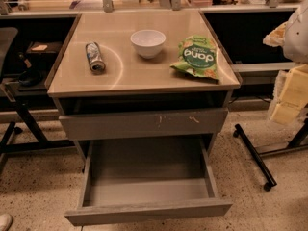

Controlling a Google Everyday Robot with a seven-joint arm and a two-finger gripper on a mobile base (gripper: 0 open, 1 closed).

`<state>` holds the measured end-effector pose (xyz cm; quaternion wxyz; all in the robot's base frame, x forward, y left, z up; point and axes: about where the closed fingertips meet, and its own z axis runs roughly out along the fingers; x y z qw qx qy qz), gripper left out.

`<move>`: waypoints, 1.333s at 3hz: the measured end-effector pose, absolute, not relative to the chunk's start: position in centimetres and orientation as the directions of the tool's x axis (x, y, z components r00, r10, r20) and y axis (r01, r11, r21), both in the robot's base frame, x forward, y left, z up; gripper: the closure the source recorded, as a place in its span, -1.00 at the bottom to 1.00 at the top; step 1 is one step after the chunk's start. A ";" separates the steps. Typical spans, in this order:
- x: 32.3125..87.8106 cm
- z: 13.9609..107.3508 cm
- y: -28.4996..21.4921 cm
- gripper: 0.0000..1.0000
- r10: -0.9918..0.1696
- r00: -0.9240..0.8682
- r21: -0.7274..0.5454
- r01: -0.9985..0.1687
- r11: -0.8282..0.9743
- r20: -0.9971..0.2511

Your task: Place redbull can into middle drawer

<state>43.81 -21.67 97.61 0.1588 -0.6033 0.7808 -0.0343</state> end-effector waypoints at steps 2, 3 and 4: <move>44.0 97.8 -21.3 -1.00 -0.946 -0.233 -0.242 -0.927 0.287 -0.227; 46.4 97.5 -18.1 -1.00 -0.930 -0.263 -0.230 -0.918 0.323 -0.257; 49.6 97.1 -14.1 -1.00 -0.896 -0.343 -0.180 -0.898 0.401 -0.283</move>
Offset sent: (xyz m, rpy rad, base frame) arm 0.0039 0.0069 -0.0023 0.0461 0.0187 -0.0287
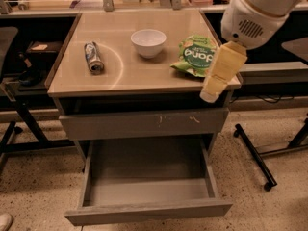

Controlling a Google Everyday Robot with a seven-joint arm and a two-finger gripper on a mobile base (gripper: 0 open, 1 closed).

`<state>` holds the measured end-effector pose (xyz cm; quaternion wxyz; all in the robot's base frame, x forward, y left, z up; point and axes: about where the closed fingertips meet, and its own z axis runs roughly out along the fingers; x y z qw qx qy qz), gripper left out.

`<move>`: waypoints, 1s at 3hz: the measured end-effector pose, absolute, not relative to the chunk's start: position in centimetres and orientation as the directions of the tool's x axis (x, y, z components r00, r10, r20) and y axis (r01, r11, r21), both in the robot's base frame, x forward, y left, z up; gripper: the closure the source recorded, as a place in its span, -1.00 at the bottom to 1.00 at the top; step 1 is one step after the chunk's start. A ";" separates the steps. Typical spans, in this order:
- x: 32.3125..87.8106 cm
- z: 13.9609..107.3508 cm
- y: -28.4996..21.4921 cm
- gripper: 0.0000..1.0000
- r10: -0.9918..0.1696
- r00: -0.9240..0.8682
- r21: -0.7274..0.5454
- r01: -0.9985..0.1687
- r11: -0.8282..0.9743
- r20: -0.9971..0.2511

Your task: Place redbull can into middle drawer

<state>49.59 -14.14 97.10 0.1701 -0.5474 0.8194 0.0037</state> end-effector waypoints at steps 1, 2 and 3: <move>51.3 97.3 -9.6 -1.00 -0.896 -0.328 -0.143 -0.913 0.382 -0.299; 51.4 97.4 -9.4 -1.00 -0.896 -0.324 -0.150 -0.912 0.381 -0.305; 52.1 95.9 -6.2 -1.00 -0.876 -0.335 -0.132 -0.907 0.399 -0.347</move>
Offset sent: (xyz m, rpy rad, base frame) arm 0.0147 0.0381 0.0017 0.0266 0.0263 0.0117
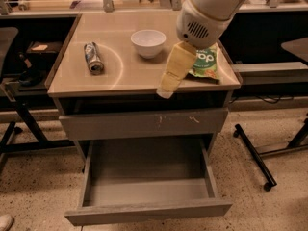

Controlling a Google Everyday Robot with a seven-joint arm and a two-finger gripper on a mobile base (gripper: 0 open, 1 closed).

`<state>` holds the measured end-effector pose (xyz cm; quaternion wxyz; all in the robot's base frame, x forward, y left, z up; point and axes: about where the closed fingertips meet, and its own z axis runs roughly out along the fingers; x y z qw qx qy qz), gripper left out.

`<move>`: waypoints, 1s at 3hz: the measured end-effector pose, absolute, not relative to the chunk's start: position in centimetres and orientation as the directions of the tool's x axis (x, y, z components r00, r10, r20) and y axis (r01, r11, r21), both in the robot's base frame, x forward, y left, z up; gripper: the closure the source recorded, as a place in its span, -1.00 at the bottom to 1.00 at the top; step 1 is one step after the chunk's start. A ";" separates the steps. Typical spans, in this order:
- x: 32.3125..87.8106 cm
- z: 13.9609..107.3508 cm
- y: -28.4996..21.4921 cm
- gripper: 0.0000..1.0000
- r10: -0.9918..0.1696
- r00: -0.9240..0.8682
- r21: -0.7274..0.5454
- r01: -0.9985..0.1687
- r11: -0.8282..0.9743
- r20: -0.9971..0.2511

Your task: Place redbull can into middle drawer

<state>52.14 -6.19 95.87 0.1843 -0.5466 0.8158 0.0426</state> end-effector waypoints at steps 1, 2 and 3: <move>53.2 95.7 -1.8 -1.00 -0.873 -0.327 -0.155 -0.902 0.402 -0.361; 52.5 96.3 3.1 -1.00 -0.898 -0.274 -0.183 -0.919 0.350 -0.343; 52.5 96.4 3.6 -1.00 -0.901 -0.266 -0.185 -0.921 0.343 -0.344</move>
Offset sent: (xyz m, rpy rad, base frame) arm -0.0046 0.1534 0.0080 -0.0574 -0.0560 0.1211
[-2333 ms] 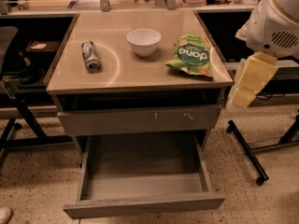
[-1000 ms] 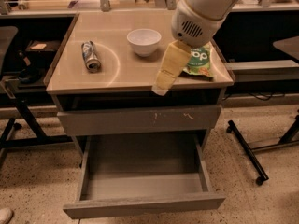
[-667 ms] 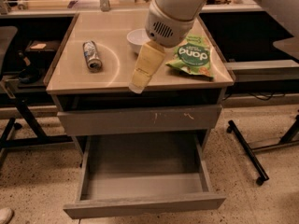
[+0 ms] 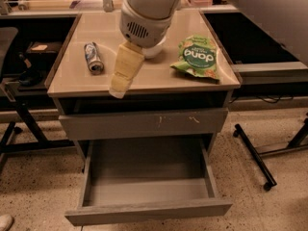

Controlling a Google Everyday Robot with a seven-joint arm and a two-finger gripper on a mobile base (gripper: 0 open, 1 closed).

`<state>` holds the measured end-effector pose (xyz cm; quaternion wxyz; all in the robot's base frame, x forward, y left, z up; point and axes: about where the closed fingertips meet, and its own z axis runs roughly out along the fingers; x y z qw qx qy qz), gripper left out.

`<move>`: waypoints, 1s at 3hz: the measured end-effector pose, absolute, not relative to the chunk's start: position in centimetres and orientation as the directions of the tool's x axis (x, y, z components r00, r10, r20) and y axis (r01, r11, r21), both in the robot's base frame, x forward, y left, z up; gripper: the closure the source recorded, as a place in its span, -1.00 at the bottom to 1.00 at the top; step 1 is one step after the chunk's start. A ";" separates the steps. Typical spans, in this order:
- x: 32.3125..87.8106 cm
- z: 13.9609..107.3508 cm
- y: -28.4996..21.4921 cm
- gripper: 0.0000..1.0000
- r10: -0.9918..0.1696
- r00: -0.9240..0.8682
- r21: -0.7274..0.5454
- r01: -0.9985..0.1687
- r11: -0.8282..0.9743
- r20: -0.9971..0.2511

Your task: Place redbull can into middle drawer

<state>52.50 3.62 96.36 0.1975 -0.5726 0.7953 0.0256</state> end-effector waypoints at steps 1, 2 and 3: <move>54.0 96.1 4.6 -1.00 -0.875 -0.281 -0.178 -0.911 0.373 -0.395; 58.8 94.8 5.4 -1.00 -0.851 -0.341 -0.156 -0.889 0.430 -0.398; 65.6 92.1 6.6 -1.00 -0.859 -0.386 -0.143 -0.881 0.451 -0.336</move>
Offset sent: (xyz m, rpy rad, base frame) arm 0.1618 0.0485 0.0009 0.1197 -0.0091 -0.1570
